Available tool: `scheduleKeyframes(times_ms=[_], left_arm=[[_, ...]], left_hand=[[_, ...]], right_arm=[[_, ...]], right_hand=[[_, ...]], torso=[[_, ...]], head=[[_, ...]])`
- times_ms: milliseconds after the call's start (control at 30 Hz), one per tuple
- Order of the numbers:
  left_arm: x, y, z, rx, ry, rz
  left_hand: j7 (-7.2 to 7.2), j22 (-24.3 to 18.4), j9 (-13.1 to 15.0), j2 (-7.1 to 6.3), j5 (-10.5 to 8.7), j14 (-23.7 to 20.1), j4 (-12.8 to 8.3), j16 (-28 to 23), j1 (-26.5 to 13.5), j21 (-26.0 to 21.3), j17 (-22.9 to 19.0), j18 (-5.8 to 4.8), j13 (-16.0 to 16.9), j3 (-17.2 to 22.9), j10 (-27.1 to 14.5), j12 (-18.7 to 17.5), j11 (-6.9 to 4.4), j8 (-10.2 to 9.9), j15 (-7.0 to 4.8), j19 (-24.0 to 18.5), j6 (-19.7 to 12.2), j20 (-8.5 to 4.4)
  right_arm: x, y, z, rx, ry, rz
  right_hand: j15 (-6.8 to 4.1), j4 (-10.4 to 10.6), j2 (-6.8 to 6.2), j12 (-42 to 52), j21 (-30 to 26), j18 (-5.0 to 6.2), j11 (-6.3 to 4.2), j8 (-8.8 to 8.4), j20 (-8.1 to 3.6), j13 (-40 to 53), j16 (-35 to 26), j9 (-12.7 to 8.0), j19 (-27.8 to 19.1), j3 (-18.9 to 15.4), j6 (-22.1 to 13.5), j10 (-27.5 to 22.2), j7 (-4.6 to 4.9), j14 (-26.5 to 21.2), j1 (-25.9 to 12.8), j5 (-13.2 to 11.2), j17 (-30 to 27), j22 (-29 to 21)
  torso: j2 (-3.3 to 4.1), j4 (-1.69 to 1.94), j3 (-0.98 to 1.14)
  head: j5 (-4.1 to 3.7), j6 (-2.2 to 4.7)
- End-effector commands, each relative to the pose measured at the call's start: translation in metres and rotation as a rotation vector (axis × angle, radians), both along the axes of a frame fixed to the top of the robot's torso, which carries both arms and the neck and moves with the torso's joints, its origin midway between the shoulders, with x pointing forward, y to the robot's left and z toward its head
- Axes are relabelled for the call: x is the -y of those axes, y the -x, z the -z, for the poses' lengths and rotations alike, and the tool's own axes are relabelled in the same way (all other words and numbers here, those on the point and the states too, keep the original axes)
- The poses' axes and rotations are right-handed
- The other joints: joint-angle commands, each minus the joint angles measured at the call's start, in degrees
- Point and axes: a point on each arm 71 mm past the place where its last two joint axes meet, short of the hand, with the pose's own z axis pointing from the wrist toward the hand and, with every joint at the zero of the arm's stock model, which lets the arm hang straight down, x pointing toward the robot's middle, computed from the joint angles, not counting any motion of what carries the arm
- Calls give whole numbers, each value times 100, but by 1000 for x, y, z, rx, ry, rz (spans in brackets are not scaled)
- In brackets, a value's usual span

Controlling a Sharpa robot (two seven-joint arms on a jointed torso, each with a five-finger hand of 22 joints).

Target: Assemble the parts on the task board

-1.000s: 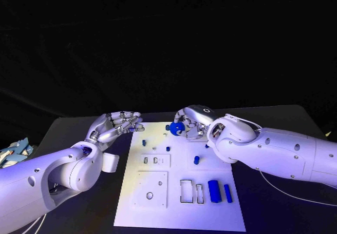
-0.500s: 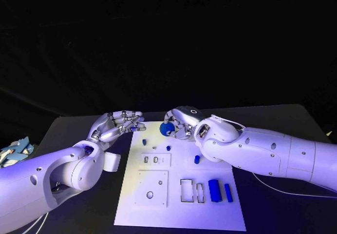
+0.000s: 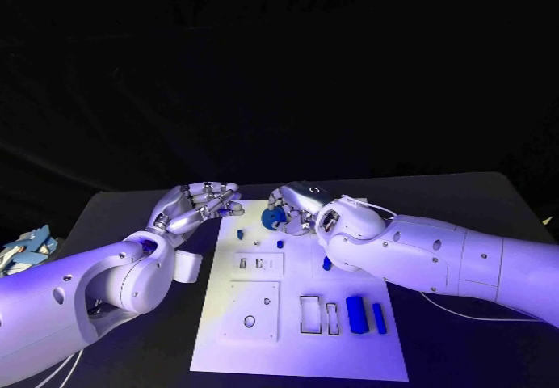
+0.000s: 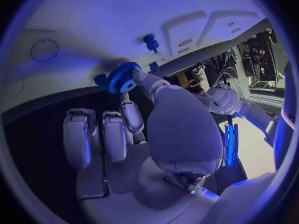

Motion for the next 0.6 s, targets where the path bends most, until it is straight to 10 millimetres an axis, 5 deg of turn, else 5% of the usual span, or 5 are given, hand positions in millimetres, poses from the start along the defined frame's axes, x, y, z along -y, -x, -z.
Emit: scheduleKeyframes(times_ms=[33, 600], left_arm=[[2, 1, -1, 4, 12, 19], [1, 1, -1, 5, 10, 16]], left_hand=[[112, -6, -5, -53, -29, 5, -1, -17, -12, 4, 8, 72, 9, 12, 5, -12, 31, -33, 19, 26, -32, 18], [110, -19, -4, -52, -30, 6, -29, -38, -40, -2, 34, 74, 11, 46, 22, -43, 30, -39, 19, 28, -30, 21]], right_arm=[[-2, 1, 3, -7, 24, -16], [5, -2, 7, -28, 54, 9]], right_hand=[[-32, 29, 0, -11, 19, -94, 25, 282, -37, -10, 25, 306, 109, 69, 121, 3, -150, 442, -58, 20, 743, 761], [-20, 33, -36, -42, 3, -88, 39, 265, -28, -39, 17, 310, 92, 82, 89, -31, -135, 437, -110, -36, 722, 740]], torso=[[-3, -3, 1], [-3, -6, 4]], head=[[1, -6], [2, -20]])
